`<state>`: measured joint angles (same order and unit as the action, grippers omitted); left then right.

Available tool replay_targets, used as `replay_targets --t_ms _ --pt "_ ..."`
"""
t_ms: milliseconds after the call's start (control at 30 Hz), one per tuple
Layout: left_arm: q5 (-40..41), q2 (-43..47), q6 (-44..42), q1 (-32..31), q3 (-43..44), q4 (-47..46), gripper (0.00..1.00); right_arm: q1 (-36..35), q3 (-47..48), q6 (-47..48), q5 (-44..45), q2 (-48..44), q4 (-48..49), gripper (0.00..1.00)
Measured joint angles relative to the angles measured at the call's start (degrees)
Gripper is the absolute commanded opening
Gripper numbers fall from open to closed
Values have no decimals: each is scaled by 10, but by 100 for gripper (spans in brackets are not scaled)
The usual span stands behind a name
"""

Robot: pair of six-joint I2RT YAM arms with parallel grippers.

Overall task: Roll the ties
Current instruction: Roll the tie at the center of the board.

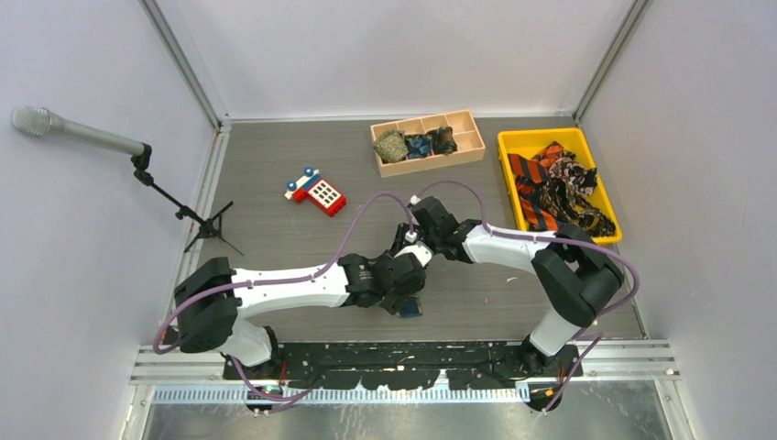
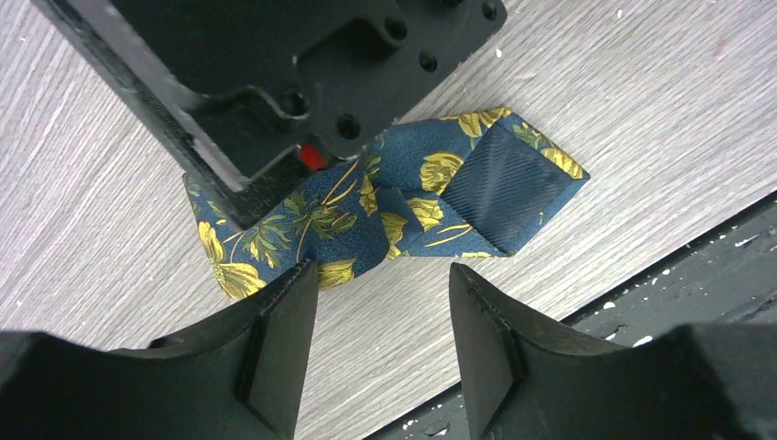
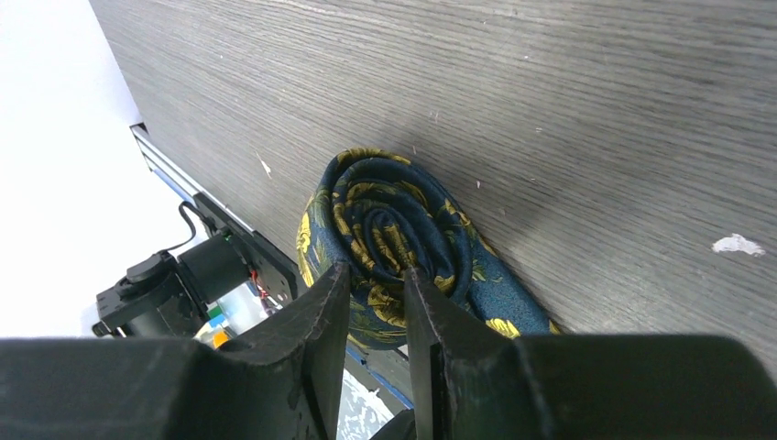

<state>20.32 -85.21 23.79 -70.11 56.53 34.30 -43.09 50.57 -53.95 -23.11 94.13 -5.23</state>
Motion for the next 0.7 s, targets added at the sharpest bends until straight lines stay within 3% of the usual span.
replay_targets --t_ms 367,700 --pt "-36 43 24 34 -1 -3 61 -9 -26 -10 -10 9 31 33" --pt "-84 116 81 114 -2 14 79 -10 -26 -17 -15 12 40 33"
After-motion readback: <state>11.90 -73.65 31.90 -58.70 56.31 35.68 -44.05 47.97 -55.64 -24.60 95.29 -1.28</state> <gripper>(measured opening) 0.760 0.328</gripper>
